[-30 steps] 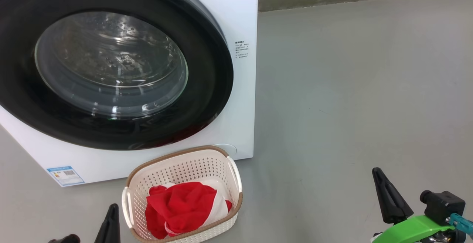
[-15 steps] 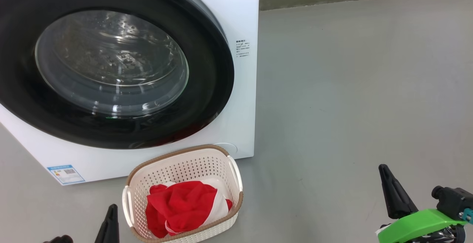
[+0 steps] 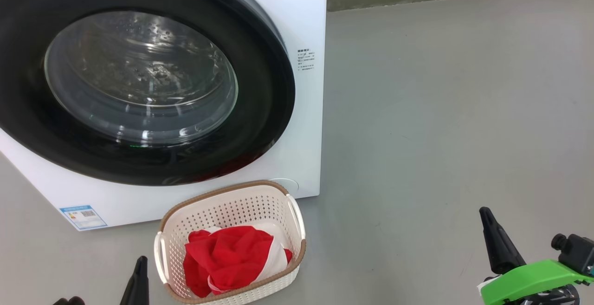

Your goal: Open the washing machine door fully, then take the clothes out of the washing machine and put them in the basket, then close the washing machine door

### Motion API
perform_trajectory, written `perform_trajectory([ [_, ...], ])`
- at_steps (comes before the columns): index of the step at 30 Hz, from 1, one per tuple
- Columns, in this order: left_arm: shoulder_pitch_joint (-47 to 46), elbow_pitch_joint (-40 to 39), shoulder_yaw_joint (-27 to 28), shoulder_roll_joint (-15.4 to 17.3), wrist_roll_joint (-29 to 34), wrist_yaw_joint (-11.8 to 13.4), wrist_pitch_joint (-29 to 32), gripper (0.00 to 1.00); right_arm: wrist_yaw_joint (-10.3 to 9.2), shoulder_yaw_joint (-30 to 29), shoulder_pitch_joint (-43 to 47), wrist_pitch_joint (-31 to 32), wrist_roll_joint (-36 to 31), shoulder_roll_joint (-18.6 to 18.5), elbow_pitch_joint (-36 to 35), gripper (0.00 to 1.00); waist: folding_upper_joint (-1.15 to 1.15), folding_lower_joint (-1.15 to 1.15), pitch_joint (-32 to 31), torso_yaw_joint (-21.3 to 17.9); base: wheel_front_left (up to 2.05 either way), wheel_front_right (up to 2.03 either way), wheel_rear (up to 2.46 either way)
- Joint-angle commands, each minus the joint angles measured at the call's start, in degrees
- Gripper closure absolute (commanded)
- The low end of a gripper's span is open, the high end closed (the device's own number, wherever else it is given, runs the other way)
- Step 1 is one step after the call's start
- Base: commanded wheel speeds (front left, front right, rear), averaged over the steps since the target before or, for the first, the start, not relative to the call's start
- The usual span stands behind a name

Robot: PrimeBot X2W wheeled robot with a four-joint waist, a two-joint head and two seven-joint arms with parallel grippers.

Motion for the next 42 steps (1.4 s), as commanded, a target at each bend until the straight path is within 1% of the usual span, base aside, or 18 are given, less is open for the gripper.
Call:
perform_trajectory([
  [1,-3.1,-1.7,0.8,1.0,-1.7,-0.4,0.3,1.00,-0.02,-0.2,-3.2,0.3,2.0,-0.3,-1.3,1.00,0.00,-0.01,0.0,0.0,0.00,0.00,0.00],
  [5,-3.3,-1.8,0.8,1.1,-4.9,-0.4,1.1,1.00,-0.02,-0.5,-3.5,1.1,5.2,-0.1,-1.3,1.00,0.00,-0.01,0.1,0.1,0.00,0.00,0.00],
  [42,-5.3,-2.3,1.3,1.4,-28.6,-0.7,7.0,1.00,-0.05,-2.7,-5.4,7.2,28.3,0.9,-0.9,1.00,0.00,-0.01,0.7,0.5,0.00,0.00,0.00],
])
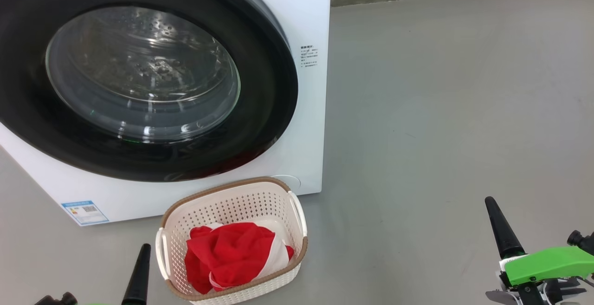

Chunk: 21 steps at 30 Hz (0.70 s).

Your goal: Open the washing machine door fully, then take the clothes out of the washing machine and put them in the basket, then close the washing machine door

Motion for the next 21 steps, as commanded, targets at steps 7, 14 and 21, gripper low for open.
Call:
perform_trajectory([
  [7,-3.4,-1.8,1.4,1.3,-6.0,-0.7,1.5,1.00,-0.04,-0.1,-3.2,1.6,5.8,-0.3,-1.3,1.00,0.00,-0.01,0.1,0.1,0.00,0.00,0.00],
  [14,-3.7,-1.9,1.4,1.3,-9.9,-0.7,2.5,1.00,-0.04,-0.4,-3.5,2.6,9.7,-0.1,-1.2,1.00,0.00,-0.01,0.2,0.2,0.00,0.00,0.00],
  [21,-4.1,-2.0,1.5,1.4,-14.5,-0.8,3.7,1.00,-0.05,-0.8,-3.8,3.8,14.2,0.1,-1.1,1.00,0.00,0.00,0.3,0.2,0.00,0.00,0.00],
])
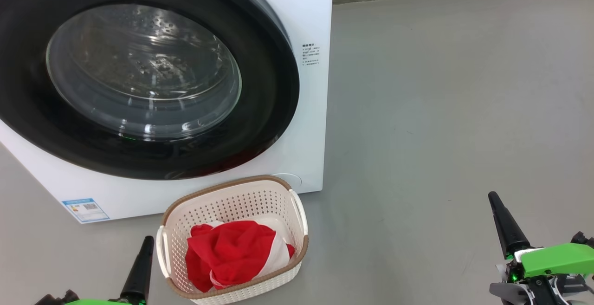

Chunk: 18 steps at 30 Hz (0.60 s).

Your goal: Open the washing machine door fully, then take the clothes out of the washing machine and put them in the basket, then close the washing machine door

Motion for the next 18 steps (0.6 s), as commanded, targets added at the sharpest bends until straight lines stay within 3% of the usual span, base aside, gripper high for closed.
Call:
perform_trajectory([
  [1,-3.0,-1.7,1.5,1.3,-1.5,-0.7,0.5,1.00,-0.04,0.7,-2.9,0.6,2.0,-0.2,-1.3,1.00,0.00,0.00,0.0,0.0,0.00,0.00,0.00],
  [11,-3.6,-1.8,1.6,1.4,-8.0,-0.8,2.1,1.00,-0.04,0.1,-3.4,2.3,8.4,0.0,-1.2,1.00,0.00,0.00,0.2,0.1,0.00,0.00,0.00],
  [18,-3.6,-1.8,1.6,1.4,-8.2,-0.8,2.2,1.00,-0.04,0.1,-3.5,2.3,8.5,0.0,-1.2,1.00,0.00,0.00,0.2,0.1,0.00,0.00,0.00],
])
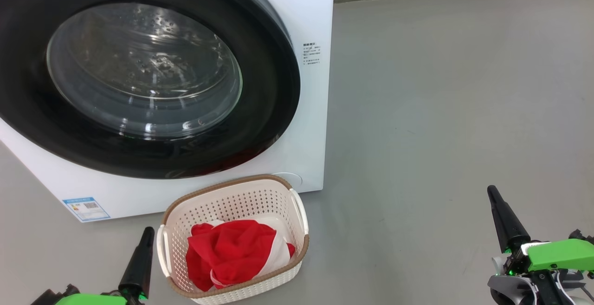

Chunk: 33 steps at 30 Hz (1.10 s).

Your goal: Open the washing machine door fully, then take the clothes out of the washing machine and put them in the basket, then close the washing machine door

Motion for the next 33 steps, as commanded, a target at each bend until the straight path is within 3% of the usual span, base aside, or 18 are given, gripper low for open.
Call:
perform_trajectory([
  [1,-2.3,-1.5,1.6,1.3,-0.4,-0.4,0.3,1.00,-0.04,0.7,-2.3,0.4,0.2,-0.5,-1.4,1.00,0.00,-0.01,0.0,0.0,0.00,0.00,0.00],
  [33,-2.3,-1.5,1.6,1.3,-0.4,-0.4,0.3,1.00,-0.04,0.7,-2.3,0.4,0.3,-0.5,-1.4,1.00,0.00,-0.01,0.0,0.0,0.00,0.00,0.00],
])
